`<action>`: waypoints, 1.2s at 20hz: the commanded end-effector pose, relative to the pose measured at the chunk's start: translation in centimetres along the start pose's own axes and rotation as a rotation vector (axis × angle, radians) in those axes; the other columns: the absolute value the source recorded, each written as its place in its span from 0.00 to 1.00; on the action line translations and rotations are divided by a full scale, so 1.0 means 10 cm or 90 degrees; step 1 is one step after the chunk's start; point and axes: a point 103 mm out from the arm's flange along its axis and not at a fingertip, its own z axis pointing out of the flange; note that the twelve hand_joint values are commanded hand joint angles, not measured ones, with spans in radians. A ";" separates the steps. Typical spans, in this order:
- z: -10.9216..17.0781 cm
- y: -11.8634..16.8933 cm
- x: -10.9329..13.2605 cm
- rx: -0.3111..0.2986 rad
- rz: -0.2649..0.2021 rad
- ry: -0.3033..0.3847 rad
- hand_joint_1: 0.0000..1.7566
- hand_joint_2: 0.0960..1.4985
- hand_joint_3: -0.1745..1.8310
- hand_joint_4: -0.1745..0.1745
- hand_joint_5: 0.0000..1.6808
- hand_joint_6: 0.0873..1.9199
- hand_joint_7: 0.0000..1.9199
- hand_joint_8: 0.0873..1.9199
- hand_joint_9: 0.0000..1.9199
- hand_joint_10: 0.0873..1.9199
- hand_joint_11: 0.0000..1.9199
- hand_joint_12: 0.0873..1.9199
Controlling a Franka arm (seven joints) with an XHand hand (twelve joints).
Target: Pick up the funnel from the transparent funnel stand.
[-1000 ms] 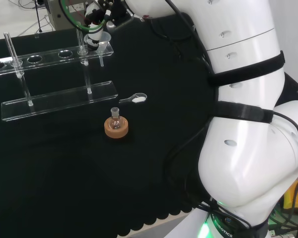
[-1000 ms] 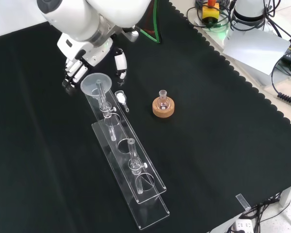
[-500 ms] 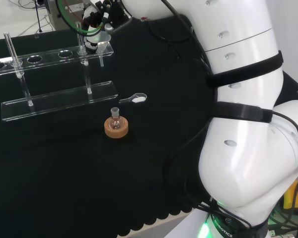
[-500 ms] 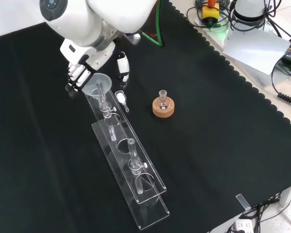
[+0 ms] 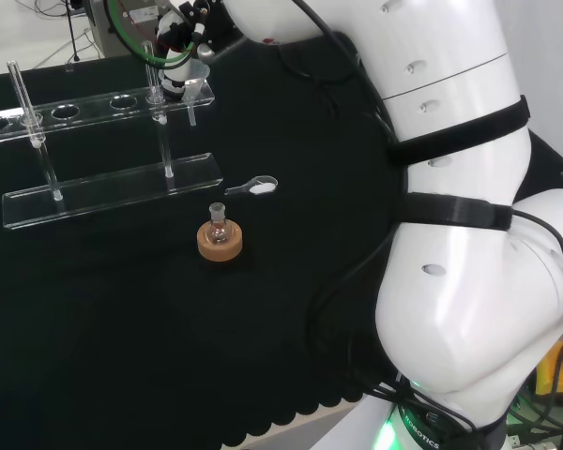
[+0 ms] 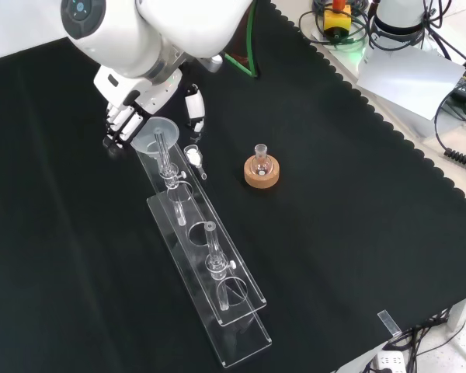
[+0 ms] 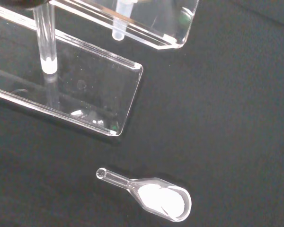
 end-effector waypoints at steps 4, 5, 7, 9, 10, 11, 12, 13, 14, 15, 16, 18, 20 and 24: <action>0.11 0.04 -0.06 0.015 0.003 -0.022 0.39 0.37 0.38 0.58 0.11 0.00 0.01 0.31 0.18 0.37 0.25 0.72; 0.11 0.04 -0.07 0.013 0.003 -0.025 0.39 0.37 0.38 0.57 0.12 0.00 0.02 0.32 0.19 0.36 0.26 0.72; 0.12 0.03 -0.11 -0.001 0.008 -0.039 0.40 0.37 0.38 0.56 0.14 0.00 0.05 0.32 0.22 0.34 0.26 0.71; 0.10 0.00 -0.13 -0.028 0.013 -0.050 0.41 0.38 0.39 0.54 0.19 0.00 0.10 0.31 0.28 0.30 0.28 0.70; 0.10 -0.02 -0.14 -0.046 0.016 -0.059 0.42 0.39 0.40 0.53 0.22 0.00 0.13 0.30 0.31 0.28 0.29 0.69; 0.09 -0.04 -0.14 -0.068 0.020 -0.067 0.43 0.39 0.40 0.52 0.27 0.00 0.18 0.30 0.35 0.26 0.30 0.68; 0.08 -0.06 -0.16 -0.093 0.024 -0.072 0.44 0.40 0.41 0.52 0.31 0.00 0.23 0.28 0.39 0.24 0.31 0.67; 0.06 -0.09 -0.15 -0.114 0.026 -0.077 0.44 0.41 0.41 0.55 0.37 0.02 0.27 0.27 0.41 0.22 0.32 0.66; 0.02 -0.11 -0.14 -0.131 0.027 -0.083 0.45 0.42 0.41 0.56 0.41 0.04 0.30 0.26 0.44 0.20 0.34 0.65; -0.02 -0.13 -0.12 -0.148 0.027 -0.084 0.46 0.43 0.42 0.58 0.44 0.08 0.33 0.25 0.47 0.18 0.35 0.65; -0.07 -0.15 -0.09 -0.162 0.027 -0.087 0.46 0.44 0.42 0.61 0.46 0.12 0.36 0.24 0.50 0.17 0.36 0.64; -0.18 -0.20 -0.06 -0.177 0.028 -0.094 0.47 0.45 0.43 0.64 0.46 0.21 0.39 0.22 0.54 0.14 0.37 0.63; -0.30 -0.27 -0.04 -0.176 0.030 -0.103 0.48 0.45 0.43 0.65 0.46 0.25 0.40 0.22 0.55 0.13 0.38 0.63; -0.53 -0.44 -0.07 -0.175 0.041 -0.124 0.48 0.45 0.44 0.66 0.45 0.29 0.40 0.22 0.56 0.12 0.38 0.63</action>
